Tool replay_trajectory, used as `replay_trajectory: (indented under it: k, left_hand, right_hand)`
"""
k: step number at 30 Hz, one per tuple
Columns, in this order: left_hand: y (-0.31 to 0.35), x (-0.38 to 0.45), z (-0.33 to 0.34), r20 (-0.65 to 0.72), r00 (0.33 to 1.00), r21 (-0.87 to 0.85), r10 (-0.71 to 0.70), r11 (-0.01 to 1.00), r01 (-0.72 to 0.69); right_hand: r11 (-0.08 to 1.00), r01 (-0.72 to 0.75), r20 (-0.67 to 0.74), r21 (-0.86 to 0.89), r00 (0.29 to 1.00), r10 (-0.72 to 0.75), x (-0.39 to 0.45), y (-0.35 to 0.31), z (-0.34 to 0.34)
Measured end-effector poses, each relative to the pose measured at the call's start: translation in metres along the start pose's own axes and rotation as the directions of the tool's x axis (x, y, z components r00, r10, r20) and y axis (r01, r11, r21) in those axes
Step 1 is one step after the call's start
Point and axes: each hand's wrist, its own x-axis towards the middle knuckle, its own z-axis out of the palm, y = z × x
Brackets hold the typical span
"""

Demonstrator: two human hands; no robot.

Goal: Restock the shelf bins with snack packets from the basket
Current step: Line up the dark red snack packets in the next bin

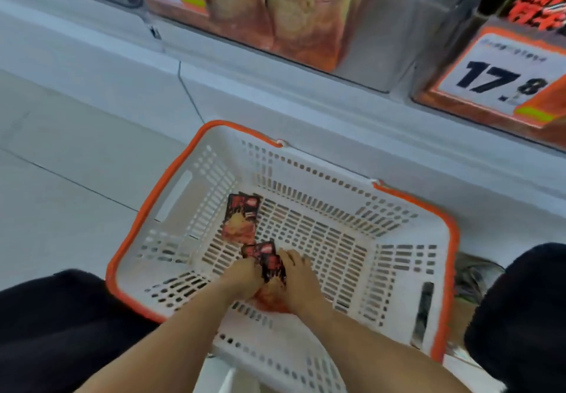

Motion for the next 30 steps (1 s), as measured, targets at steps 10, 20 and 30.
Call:
replay_trajectory:
  k: [10,20,30]
  left_hand:
    - [0.070,-0.021,-0.047,-0.002,0.977,-0.278,0.212,0.939,-0.204]
    - [0.233,-0.148,-0.167,-0.662,0.469,-0.158,0.584,0.504,-0.849]
    - [0.283,-0.176,-0.220,-0.753,0.104,0.389,0.650,0.567,-0.726]
  right_hand:
    - [0.999,0.004,0.062,0.051,0.998,-0.007,-0.012,0.012,-0.132]
    - [0.898,0.331,-0.371,-0.289,0.826,-0.424,-0.199,-0.005,-0.432]
    - [0.884,0.223,-0.715,-0.411,0.523,-0.465,-0.247,-0.010,-0.493]
